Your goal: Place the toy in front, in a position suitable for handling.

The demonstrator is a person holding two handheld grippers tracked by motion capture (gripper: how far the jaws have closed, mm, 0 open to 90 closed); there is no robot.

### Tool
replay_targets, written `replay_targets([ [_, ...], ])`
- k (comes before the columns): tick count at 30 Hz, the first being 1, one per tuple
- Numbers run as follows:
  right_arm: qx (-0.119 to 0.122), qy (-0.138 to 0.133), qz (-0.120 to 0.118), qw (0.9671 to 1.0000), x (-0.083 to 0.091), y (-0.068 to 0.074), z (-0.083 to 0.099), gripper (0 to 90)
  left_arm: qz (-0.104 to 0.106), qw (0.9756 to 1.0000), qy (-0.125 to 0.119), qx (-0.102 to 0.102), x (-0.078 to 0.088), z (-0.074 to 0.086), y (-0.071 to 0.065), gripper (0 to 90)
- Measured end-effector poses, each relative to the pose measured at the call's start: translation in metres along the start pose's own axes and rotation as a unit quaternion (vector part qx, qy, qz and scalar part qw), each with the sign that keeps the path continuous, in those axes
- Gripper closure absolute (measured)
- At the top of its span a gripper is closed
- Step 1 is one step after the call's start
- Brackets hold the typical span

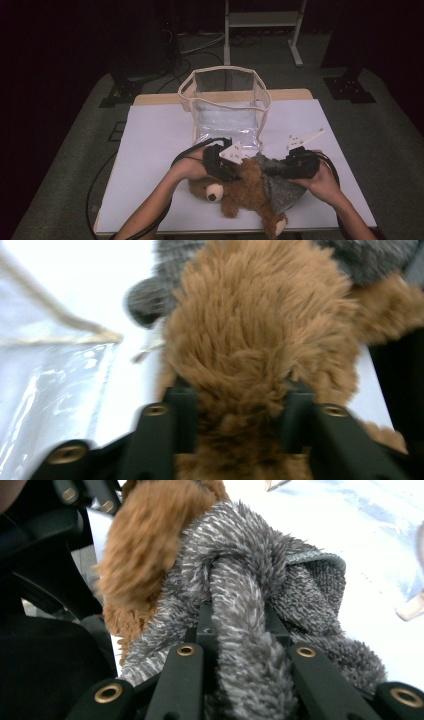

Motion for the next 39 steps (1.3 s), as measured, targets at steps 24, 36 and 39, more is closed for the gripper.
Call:
replay_targets([
  [24,0.020,0.027,0.004,0.9994,-0.029,-0.025,-0.034,76.3,-0.022,0.9960,-0.072,0.047,0.017,0.017,0.017,48.7],
  [36,0.007,0.002,0.005,1.0000,-0.021,-0.021,-0.018,76.6,-0.050,0.9944,-0.072,0.059,0.064,0.051,0.024,27.8],
  [39,0.008,0.002,0.005,1.0000,-0.020,-0.021,-0.017,76.6,-0.056,0.9928,-0.064,0.084,0.059,0.065,0.034,26.2],
])
Point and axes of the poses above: each handheld gripper's, and its own axes: x roughly backward along the jaws, z roughly out of its underside, y roughly to its left, the point moved 7 cm from there along -x, roughly forward along the jaws, and after that the axes turned 8 degrees about z, right-handed, at the moved point
